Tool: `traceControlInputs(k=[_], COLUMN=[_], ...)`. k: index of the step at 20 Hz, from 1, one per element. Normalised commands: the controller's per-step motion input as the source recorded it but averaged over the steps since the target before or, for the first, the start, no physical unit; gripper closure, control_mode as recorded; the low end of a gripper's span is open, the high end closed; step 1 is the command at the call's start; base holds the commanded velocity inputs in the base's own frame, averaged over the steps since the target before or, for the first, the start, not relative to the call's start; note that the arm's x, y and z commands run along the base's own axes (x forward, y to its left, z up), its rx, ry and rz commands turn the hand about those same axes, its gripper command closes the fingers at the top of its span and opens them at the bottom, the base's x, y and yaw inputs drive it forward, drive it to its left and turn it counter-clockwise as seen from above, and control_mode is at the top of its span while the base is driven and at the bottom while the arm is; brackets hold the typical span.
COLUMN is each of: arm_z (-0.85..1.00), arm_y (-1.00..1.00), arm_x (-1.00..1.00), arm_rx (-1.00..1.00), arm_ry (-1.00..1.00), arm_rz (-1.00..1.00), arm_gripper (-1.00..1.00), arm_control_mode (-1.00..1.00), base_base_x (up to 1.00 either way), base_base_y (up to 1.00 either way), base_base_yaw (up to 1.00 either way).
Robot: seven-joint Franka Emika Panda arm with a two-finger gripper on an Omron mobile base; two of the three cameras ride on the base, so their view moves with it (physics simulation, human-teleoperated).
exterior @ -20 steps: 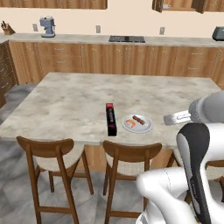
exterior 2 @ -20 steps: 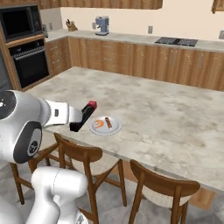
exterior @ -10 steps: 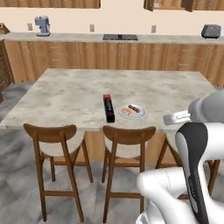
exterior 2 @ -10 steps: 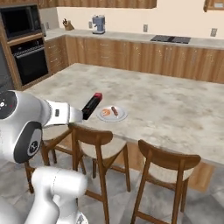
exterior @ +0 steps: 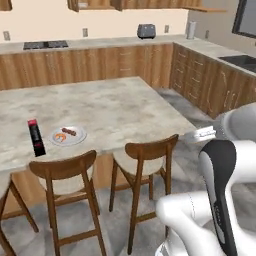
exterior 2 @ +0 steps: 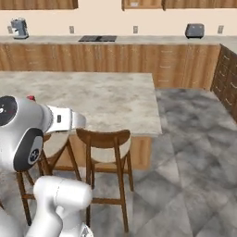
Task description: Retrieve the tupperware and aluminum foil from the cabinet and place them on the dining counter near the plate with shrimp and kebab skewer to prepare for storing leftovers.
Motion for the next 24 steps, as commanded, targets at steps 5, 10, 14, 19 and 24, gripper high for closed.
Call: traceControlInputs(k=[5,10,14,19,24], arm_z=[0.0,0.0,0.0,0.0,0.0], arm_y=[0.0,0.0,0.0,0.0,0.0], arm_x=[0.0,0.0,0.0,0.0,0.0], arm_rx=[0.0,0.0,0.0,0.0,0.0], arm_ry=[0.0,0.0,0.0,0.0,0.0], arm_rz=[0.0,0.0,0.0,0.0,0.0], arm_gripper=[-1.0,-1.0,-1.0,-1.0,-1.0], arm_control_mode=[1.0,1.0,1.0,1.0,1.0], base_base_x=[0.1,0.81,1.0,1.0,1.0], base_base_y=[-0.64,-0.58,-0.66,-0.72,-0.31], base_base_yaw=[-0.75,-0.51,-0.23,0.13,0.48])
